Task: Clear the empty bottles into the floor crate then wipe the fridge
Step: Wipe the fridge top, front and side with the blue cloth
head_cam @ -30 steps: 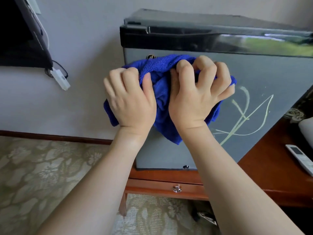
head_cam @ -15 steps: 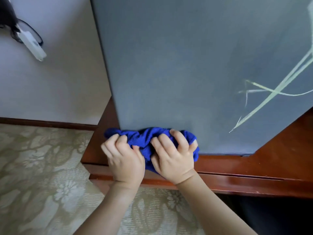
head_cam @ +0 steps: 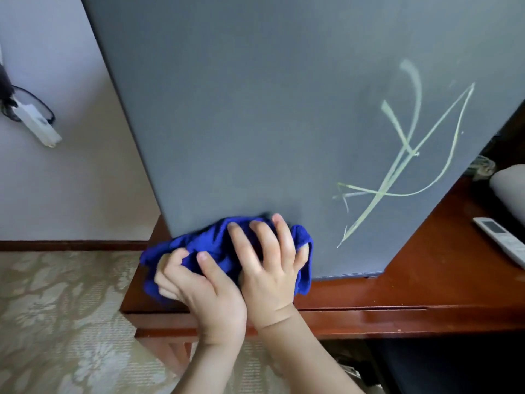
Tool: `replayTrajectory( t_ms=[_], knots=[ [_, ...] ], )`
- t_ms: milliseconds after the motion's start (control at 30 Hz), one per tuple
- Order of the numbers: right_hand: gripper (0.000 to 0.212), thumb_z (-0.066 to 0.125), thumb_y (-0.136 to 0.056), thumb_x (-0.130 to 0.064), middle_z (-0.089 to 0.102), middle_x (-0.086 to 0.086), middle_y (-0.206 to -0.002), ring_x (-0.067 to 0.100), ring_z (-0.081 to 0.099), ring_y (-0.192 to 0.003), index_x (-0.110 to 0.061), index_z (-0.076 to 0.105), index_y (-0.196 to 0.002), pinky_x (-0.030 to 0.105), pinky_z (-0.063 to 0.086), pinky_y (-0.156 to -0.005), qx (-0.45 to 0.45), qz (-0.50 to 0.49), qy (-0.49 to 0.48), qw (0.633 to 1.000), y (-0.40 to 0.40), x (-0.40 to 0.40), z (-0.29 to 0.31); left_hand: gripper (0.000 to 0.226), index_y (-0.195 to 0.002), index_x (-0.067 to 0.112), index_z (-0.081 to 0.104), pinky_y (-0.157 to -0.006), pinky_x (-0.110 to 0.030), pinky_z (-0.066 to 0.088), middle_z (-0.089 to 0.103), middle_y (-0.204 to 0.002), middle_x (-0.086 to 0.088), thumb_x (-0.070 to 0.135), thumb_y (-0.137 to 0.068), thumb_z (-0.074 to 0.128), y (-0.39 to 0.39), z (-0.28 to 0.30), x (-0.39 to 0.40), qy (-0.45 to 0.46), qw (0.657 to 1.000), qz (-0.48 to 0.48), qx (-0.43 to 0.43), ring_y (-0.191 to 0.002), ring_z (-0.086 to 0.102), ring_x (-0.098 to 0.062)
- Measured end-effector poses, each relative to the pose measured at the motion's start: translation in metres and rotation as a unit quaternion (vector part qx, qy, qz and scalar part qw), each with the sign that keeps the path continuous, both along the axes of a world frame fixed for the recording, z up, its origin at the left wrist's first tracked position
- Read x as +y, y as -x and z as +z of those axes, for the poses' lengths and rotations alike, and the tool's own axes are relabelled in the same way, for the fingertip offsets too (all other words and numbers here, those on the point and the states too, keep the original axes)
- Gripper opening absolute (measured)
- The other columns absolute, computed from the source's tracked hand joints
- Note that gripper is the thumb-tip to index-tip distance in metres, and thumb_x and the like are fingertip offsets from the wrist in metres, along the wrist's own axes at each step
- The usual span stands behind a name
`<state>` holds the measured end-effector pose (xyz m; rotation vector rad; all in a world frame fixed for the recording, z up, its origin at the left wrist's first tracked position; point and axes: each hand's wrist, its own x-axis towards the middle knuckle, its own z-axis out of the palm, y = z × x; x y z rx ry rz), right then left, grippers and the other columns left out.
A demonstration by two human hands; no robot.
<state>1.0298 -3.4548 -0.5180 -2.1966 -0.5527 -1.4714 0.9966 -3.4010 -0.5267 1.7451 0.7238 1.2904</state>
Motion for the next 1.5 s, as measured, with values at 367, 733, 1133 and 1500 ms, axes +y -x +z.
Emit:
replayTrajectory(
  t_ms=[367, 733, 1133, 1500],
  knots=[
    [0.034, 0.042, -0.093, -0.004, 0.058, 0.006, -0.087, 0.018, 0.049, -0.083, 0.002, 0.075, -0.087, 0.017, 0.031, -0.086, -0.061, 0.191, -0.179, 0.963, -0.027, -0.025, 0.245, 0.051, -0.138, -0.012, 0.041, -0.119, -0.052, 0.013, 0.036, -0.148, -0.029, 0.017, -0.096, 0.042, -0.030, 0.217, -0.015, -0.181, 0.976, -0.011, -0.120, -0.138, 0.024, -0.052],
    [0.054, 0.022, -0.108, -0.025, 0.072, 0.018, -0.111, 0.035, 0.053, -0.123, 0.000, 0.068, -0.119, 0.047, 0.052, -0.076, -0.208, 0.100, -0.086, 0.969, -0.052, -0.035, 0.209, 0.064, -0.150, -0.005, 0.021, -0.113, -0.069, 0.008, 0.034, -0.156, -0.025, 0.038, -0.102, 0.015, -0.049, 0.187, -0.012, -0.368, 0.929, 0.029, -0.011, -0.144, 0.022, -0.051],
    [0.052, 0.028, -0.105, -0.032, 0.033, -0.002, -0.152, 0.017, 0.013, -0.153, -0.020, 0.027, -0.155, 0.039, 0.036, -0.085, -0.112, 0.051, 0.074, 0.990, -0.054, -0.077, -0.023, 0.063, -0.157, 0.016, -0.014, -0.118, -0.047, -0.016, -0.018, -0.166, 0.007, 0.039, -0.105, 0.015, -0.043, -0.039, -0.035, -0.368, 0.928, -0.012, 0.057, -0.151, -0.020, -0.024],
    [0.037, 0.029, -0.107, -0.034, 0.019, -0.001, -0.158, 0.021, 0.024, -0.135, -0.021, 0.030, -0.141, 0.036, 0.038, -0.082, -0.010, 0.061, 0.112, 0.992, -0.045, -0.108, -0.088, 0.057, -0.149, 0.008, 0.006, -0.117, -0.052, -0.013, -0.023, -0.165, 0.000, 0.044, -0.105, 0.007, -0.036, -0.105, -0.073, -0.312, 0.931, -0.053, 0.179, -0.150, -0.025, -0.031]
  ],
)
